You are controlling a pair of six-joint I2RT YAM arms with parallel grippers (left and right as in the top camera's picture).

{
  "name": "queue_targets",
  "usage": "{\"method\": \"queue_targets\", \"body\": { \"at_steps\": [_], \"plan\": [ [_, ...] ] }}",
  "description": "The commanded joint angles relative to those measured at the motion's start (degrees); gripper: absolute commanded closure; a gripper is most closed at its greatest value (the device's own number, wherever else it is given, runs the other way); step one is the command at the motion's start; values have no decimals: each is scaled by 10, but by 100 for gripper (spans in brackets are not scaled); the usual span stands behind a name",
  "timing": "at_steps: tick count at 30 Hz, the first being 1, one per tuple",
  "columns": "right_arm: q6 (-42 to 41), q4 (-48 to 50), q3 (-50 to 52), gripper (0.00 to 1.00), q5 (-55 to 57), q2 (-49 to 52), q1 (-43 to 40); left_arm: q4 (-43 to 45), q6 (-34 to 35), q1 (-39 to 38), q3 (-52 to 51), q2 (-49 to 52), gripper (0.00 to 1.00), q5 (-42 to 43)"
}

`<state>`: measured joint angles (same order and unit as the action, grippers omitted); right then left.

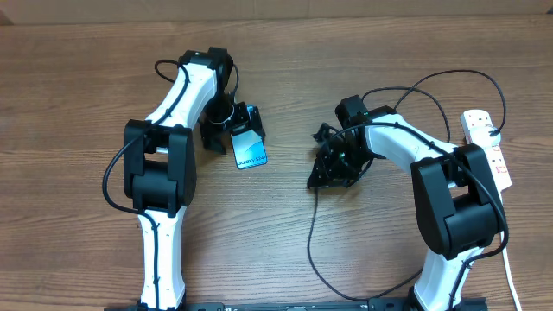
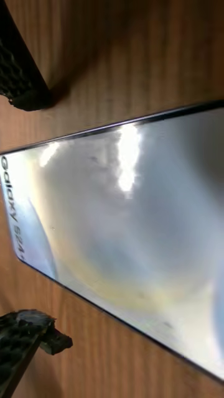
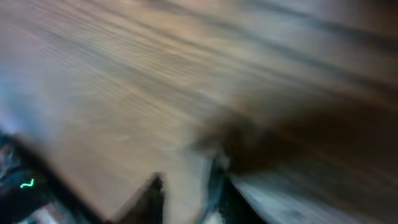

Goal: Plug charger to phone and switch on socket

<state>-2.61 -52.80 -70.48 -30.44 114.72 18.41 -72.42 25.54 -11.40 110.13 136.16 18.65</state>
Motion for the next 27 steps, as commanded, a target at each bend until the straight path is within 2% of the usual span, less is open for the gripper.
{"method": "queue_targets", "body": {
  "at_steps": [1, 4, 5, 8, 13, 18, 24, 27],
  "plan": [
    [-64, 0, -5, 46, 134, 3, 2, 32, 43, -15, -11, 36, 0, -61],
    [-69, 0, -6, 5, 143, 3, 2, 45, 73, -32, -15, 37, 0, -102],
    [-69, -3, -10, 0, 144, 3, 2, 50, 80, -39, -17, 37, 0, -115],
    [-69, -32, -44, 0, 150, 3, 2, 59, 97, -56, -21, 38, 0, -152],
    [-68, -115, -157, 0, 156, 3, 2, 66, 117, -73, -21, 47, 0, -185],
    [-92, -156, -236, 0, 187, 3, 2, 56, 103, -75, -21, 56, 24, -175],
    [-156, -190, -248, 0, 330, 3, 2, 34, 70, -72, -21, 57, 24, -161],
    [-145, -205, -244, 0, 312, 3, 2, 31, 65, -72, -21, 57, 25, -163]
  ]
}}
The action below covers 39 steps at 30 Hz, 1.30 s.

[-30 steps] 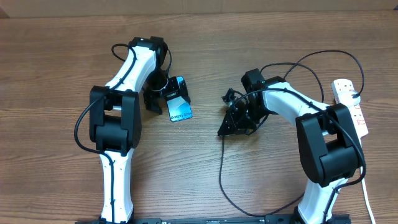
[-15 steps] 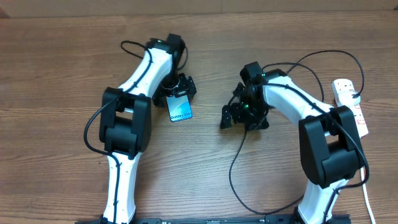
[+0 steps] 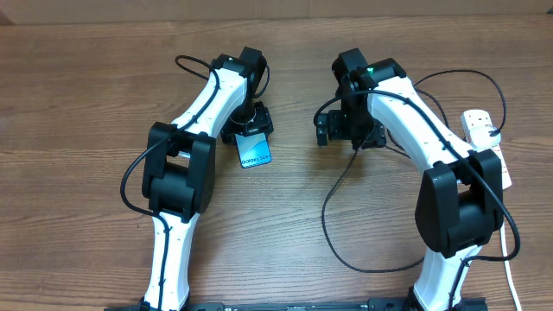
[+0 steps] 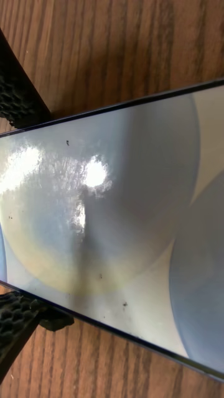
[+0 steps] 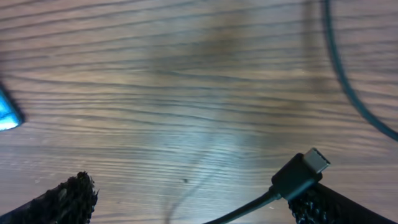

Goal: Plug charger to phone and switch on socket

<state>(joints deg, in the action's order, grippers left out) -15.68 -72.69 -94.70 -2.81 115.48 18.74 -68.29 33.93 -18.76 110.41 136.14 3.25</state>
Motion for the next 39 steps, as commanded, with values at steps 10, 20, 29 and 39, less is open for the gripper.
{"method": "queue_targets", "body": {
  "at_steps": [10, 20, 29, 39],
  "plan": [
    [-87, -128, -2, 0, 226, -5, -3, -28, -86, 8, -24, 57, 30, 32],
    [67, 14, 7, 0, -246, -5, 5, -48, -153, 12, -24, 57, 30, 91],
    [19, 125, 56, 0, -251, -5, 44, -55, -116, 12, -15, 57, 0, 31],
    [22, 141, 56, 0, -242, -19, 40, -57, -66, 7, 71, 57, 0, -26]
  ]
}}
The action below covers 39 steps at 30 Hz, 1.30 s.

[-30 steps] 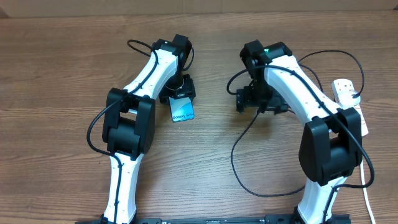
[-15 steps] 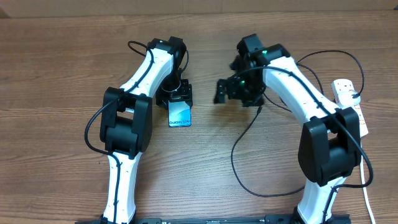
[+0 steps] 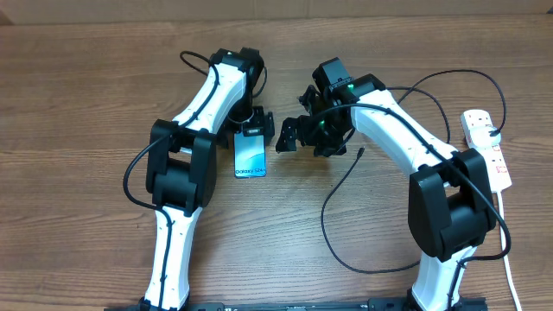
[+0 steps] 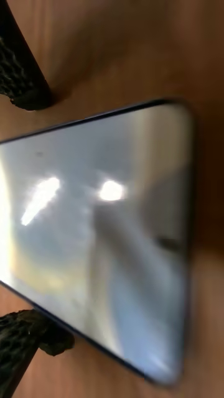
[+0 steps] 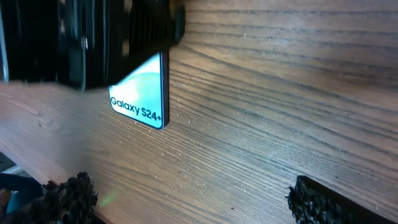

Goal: Plug charger to phone and switch on socket

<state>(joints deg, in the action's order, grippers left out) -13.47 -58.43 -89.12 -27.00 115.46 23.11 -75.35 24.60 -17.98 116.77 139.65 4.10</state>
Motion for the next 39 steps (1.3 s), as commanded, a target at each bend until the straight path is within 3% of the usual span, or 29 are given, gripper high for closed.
{"method": "queue_targets", "body": {
  "at_steps": [1, 9, 13, 16, 21, 32, 39],
  "plan": [
    [0, -5, 0, 0, 8, -18, -4, 26, 27, -2, 2, 22, 0, -33],
    [2, -16, 0, 0, 47, -18, -4, 86, 26, -17, -59, 22, 1, -33],
    [2, -10, 0, 0, 47, -16, -4, 74, 26, -17, -61, 22, 22, -40],
    [0, 1, 1, 0, 44, -11, 0, 62, 12, -16, -61, 22, 28, -43],
    [0, 31, 21, 0, -8, -6, 4, 43, -30, -10, -60, 22, 30, -27],
    [-105, 309, 190, 0, -114, -5, 16, 23, -127, 16, -60, 22, 30, 146],
    [-181, 461, 249, 0, -68, 11, 76, -5, -144, 14, -60, 22, 30, 148]
  ]
}}
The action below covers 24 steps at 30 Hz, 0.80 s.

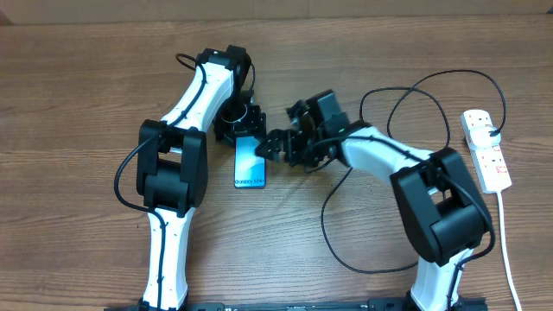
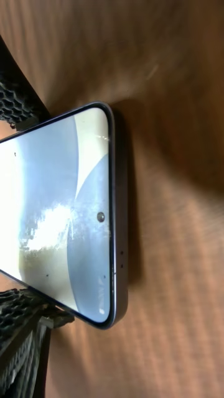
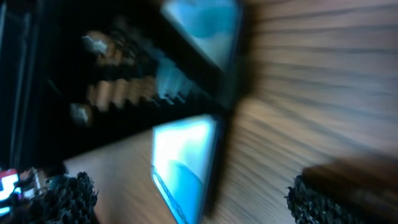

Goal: Plug charger to phone and switch on socket

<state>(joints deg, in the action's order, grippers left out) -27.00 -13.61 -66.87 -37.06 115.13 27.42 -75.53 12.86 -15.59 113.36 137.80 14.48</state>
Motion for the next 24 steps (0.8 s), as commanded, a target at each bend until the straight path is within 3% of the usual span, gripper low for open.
{"method": "queue_targets", "body": {
  "at_steps": [1, 6, 12, 24],
  "plan": [
    [-48, 22, 26, 0, 34, 18, 44, -6, -26, -10, -26, 41, 30, 44],
    [-85, 71, 26, 0, 56, 48, 98, -6, -48, -10, -26, 41, 28, 69],
    [-118, 89, 25, 2, 83, 54, 107, -11, -100, -11, -26, 41, 22, 138],
    [-100, 83, 25, 60, 24, 54, 75, -9, -104, -13, -26, 41, 3, 136]
  ]
}}
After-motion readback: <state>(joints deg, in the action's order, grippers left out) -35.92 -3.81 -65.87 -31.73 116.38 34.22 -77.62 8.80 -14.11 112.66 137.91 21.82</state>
